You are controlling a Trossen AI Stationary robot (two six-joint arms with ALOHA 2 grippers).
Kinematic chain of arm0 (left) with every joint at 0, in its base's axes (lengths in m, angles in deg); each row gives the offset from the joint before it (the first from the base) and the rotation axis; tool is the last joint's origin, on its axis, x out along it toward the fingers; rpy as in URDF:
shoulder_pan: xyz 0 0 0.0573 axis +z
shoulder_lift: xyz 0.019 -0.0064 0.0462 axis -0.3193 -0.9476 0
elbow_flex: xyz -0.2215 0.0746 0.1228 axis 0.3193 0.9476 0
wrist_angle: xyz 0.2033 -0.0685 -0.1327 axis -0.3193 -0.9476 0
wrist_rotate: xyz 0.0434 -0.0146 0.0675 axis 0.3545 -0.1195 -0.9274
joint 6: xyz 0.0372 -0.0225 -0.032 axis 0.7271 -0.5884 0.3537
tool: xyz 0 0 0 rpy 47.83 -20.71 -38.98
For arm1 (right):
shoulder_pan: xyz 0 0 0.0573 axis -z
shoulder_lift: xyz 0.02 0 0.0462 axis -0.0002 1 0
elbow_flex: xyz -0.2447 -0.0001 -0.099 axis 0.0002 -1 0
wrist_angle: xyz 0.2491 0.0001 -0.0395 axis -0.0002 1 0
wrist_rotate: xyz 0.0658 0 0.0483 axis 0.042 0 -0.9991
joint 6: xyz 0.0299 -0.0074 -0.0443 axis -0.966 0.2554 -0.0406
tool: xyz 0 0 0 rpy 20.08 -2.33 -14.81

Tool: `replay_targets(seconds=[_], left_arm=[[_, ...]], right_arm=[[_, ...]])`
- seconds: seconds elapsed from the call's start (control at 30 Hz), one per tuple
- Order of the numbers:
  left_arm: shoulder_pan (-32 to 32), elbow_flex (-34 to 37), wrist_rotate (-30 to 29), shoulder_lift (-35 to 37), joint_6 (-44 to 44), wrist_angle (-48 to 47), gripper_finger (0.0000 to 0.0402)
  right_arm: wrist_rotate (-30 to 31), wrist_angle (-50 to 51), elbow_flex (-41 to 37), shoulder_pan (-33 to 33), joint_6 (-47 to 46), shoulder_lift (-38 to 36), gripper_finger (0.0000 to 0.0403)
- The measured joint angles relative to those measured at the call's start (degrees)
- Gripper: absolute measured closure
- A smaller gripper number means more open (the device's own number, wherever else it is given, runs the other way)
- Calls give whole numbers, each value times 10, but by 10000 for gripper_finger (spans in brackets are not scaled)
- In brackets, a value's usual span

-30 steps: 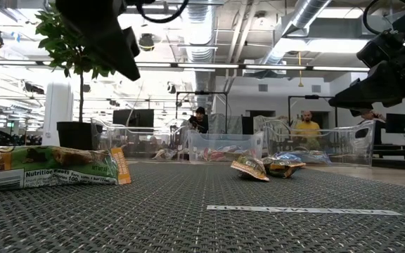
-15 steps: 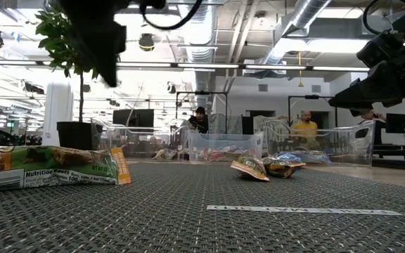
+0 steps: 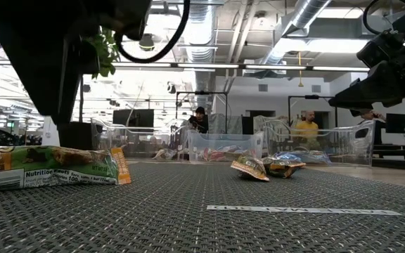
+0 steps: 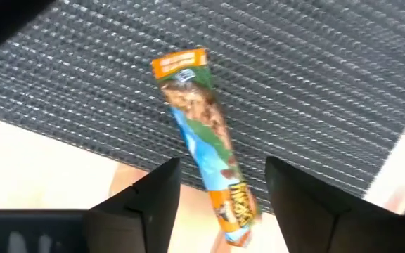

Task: Pick and place Granola Bars by type
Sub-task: Put the orange granola bar into the left transparent bin

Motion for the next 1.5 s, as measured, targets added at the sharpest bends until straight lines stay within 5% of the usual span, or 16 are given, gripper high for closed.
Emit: replay_targets(seconds=[0.3, 1.5], left_arm=[[0, 35, 14, 2, -22, 29, 170], [-1, 51, -19, -45, -3, 51, 188]], right_arm=[[0, 0, 0, 0, 0, 0, 301], [0, -1, 0, 0, 0, 0, 301]])
